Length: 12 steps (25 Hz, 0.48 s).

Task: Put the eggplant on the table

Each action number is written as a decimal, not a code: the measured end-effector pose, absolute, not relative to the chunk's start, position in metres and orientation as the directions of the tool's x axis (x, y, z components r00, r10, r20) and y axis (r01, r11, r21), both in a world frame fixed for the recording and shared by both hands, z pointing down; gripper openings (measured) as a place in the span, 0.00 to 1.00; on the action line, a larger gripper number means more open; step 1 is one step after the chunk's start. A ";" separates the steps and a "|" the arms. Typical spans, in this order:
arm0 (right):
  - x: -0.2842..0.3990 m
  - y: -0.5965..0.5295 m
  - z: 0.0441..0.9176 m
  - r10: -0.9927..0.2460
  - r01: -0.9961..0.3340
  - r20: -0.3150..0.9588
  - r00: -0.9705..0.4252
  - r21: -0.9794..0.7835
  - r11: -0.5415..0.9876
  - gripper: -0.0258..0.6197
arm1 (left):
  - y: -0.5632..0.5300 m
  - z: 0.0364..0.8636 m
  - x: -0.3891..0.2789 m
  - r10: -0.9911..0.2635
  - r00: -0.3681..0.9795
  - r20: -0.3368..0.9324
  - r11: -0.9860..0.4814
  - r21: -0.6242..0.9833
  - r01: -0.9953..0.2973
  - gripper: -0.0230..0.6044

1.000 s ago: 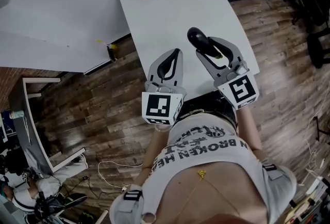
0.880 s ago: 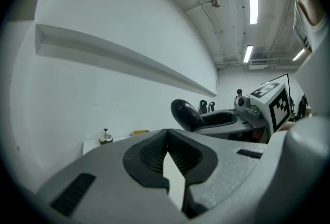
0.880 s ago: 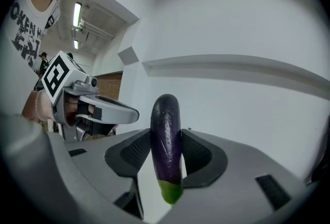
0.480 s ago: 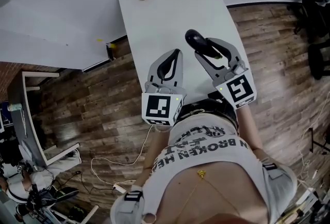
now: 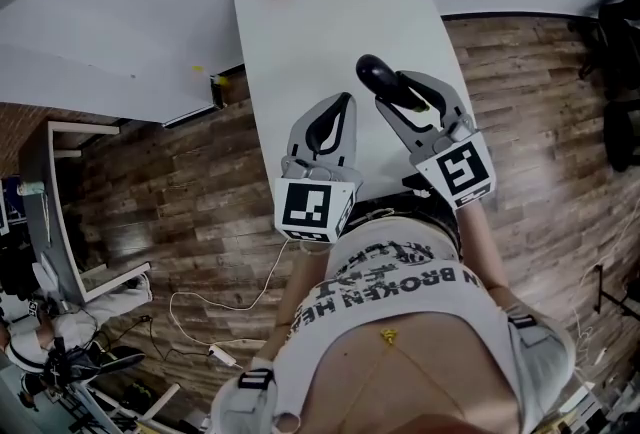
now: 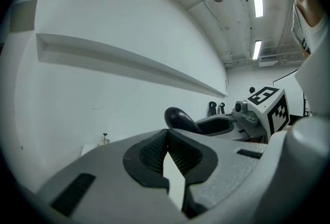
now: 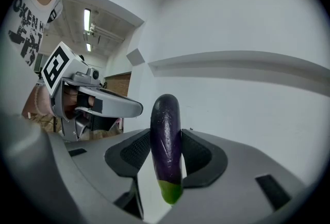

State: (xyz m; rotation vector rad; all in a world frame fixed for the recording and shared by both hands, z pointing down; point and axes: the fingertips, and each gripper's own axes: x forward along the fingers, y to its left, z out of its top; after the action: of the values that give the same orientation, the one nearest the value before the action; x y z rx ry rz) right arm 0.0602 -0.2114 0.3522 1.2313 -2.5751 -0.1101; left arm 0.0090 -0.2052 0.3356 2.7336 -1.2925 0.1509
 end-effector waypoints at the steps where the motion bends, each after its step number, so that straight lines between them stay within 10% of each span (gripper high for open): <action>1: 0.064 -0.214 0.353 -0.770 -0.749 0.223 -0.597 0.187 0.635 0.33 | -0.207 0.336 0.013 -0.764 0.630 0.141 -0.629 0.058 -0.775 0.05; 12: 0.062 -0.217 0.359 -0.744 -0.718 0.244 -0.622 0.202 0.666 0.33 | -0.206 0.336 0.016 -0.777 0.611 0.150 -0.610 0.057 -0.790 0.05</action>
State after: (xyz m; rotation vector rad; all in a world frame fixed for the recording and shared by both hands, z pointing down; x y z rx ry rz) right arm 0.0623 -0.2167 0.3592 1.1642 -2.5777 -0.1214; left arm 0.0160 -0.2058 0.3357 2.7126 -1.3257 0.1675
